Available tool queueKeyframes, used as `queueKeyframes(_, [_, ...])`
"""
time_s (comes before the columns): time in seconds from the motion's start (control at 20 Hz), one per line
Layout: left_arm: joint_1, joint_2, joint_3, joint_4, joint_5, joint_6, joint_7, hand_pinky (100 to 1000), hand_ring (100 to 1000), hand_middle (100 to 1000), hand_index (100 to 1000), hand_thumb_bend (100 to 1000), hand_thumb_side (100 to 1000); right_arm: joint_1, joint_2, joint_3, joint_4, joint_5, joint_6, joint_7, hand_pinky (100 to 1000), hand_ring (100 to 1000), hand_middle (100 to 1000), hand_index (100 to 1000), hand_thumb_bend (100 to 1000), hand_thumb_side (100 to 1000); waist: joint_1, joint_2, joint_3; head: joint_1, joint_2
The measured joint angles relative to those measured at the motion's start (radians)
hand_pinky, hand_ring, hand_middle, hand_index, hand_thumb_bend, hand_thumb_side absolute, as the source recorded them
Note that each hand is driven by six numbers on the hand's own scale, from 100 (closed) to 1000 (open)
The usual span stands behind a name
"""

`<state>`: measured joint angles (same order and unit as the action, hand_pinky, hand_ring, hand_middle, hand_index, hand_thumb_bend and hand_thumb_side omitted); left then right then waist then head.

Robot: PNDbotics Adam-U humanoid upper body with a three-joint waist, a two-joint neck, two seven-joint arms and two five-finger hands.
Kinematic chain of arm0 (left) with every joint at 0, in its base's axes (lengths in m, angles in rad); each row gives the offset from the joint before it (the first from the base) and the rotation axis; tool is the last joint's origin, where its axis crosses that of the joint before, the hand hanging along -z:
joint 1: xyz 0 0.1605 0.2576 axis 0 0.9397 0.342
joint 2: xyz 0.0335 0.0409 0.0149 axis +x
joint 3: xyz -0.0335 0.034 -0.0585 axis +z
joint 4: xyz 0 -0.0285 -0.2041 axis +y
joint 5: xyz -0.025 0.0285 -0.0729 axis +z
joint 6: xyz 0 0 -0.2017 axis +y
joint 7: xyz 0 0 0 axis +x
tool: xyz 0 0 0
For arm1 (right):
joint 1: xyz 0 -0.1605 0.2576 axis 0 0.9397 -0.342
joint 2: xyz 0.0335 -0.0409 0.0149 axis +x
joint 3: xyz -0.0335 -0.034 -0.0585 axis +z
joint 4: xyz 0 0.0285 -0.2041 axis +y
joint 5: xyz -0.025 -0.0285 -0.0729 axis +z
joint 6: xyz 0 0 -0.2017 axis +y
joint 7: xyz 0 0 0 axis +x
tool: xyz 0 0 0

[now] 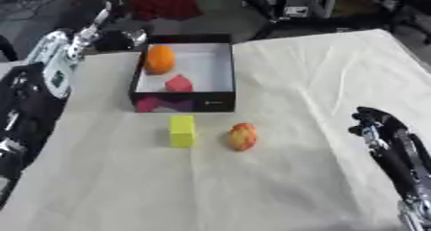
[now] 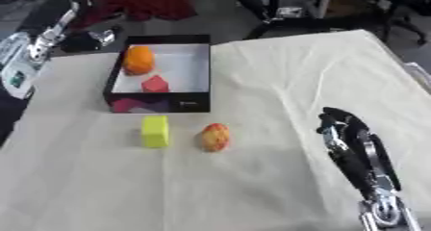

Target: Pick up objects on the table and place them in the box.

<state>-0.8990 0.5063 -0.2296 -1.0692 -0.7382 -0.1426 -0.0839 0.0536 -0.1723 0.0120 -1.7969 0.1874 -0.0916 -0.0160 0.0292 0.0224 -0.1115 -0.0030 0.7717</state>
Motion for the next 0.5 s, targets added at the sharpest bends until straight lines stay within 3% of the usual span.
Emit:
queueKeyframes(0.3, [0.138,0.179,-0.057,-0.329,0.191,-0.004,-0.143,672,561,595,759,454,762,0.000,-0.001,-0.006,0.000,0.003,0.000,-0.007,748,652,699,803,100,689,0.000,0.000,0.003,-0.011,0.000])
queueKeyframes(0.5, [0.196,0.243,-0.112,-0.459,0.272,0.003,-0.278,687,598,657,805,499,764,0.000,-0.002,-0.006,0.000,0.006,0.001,-0.009,748,652,699,803,100,689,0.000,0.000,0.003,-0.015,0.000])
